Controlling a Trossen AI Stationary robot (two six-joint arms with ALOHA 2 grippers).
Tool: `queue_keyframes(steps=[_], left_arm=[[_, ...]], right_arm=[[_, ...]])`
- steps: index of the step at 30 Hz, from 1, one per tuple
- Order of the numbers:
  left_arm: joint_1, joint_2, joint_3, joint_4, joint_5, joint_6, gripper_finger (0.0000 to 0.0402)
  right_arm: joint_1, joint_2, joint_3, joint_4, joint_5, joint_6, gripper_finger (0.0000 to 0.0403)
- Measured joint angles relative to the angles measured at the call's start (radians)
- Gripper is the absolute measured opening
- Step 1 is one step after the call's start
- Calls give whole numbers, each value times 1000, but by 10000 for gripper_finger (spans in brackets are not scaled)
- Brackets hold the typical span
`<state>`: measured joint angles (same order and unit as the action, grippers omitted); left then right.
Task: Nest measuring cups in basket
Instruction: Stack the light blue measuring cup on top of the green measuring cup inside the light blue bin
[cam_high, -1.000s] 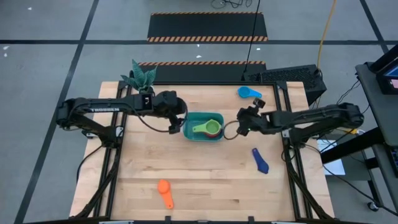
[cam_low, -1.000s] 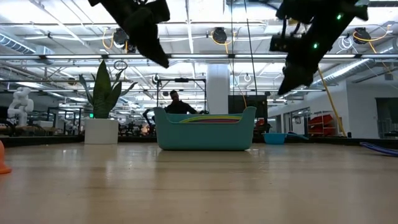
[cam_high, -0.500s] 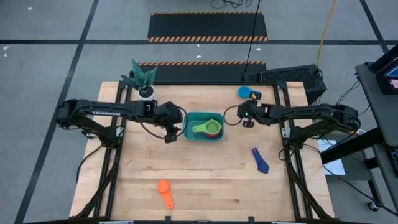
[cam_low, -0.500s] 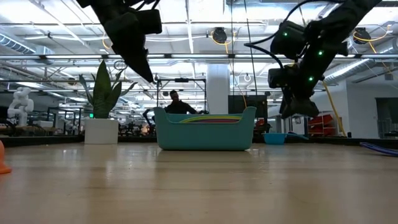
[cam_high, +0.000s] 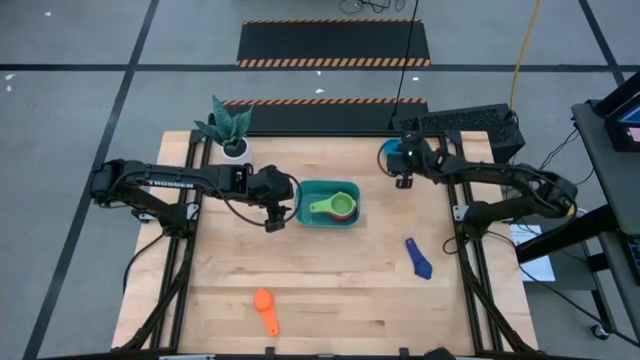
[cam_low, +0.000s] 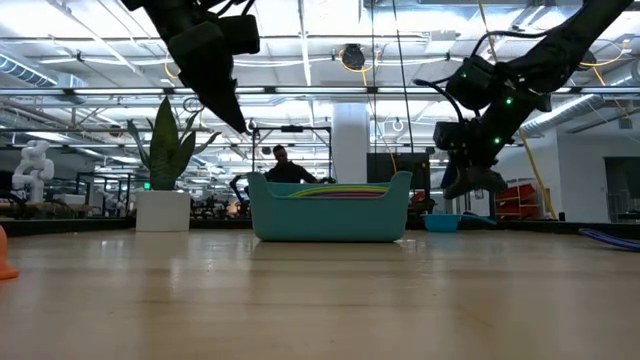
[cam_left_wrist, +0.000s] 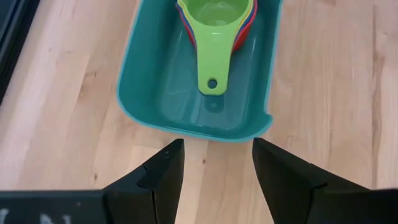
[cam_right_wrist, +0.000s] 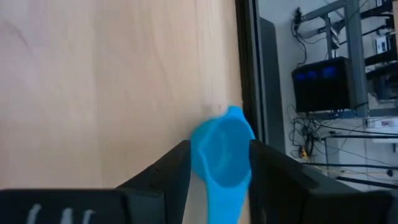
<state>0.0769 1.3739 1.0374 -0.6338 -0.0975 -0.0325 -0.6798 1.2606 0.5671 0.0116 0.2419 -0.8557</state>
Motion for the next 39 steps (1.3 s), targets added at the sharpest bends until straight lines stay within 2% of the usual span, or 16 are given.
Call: queue_keyframes(steps=[6, 9, 18, 24, 39], left_arm=[[3, 0, 0, 6, -2, 24, 193], [3, 0, 0, 20, -2, 39, 193], [3, 0, 0, 111, -3, 92, 193], [3, 0, 0, 110, -3, 137, 193], [3, 0, 0, 161, -3, 192, 193]], right_arm=[[-113, 5, 0, 4, -109, -89, 157], [-133, 37, 0, 8, -123, -114, 157], [-119, 210, 80, -16, -10, -103, 157], [-119, 246, 105, -63, -4, -103, 157], [-112, 246, 106, -53, -34, -92, 81]])
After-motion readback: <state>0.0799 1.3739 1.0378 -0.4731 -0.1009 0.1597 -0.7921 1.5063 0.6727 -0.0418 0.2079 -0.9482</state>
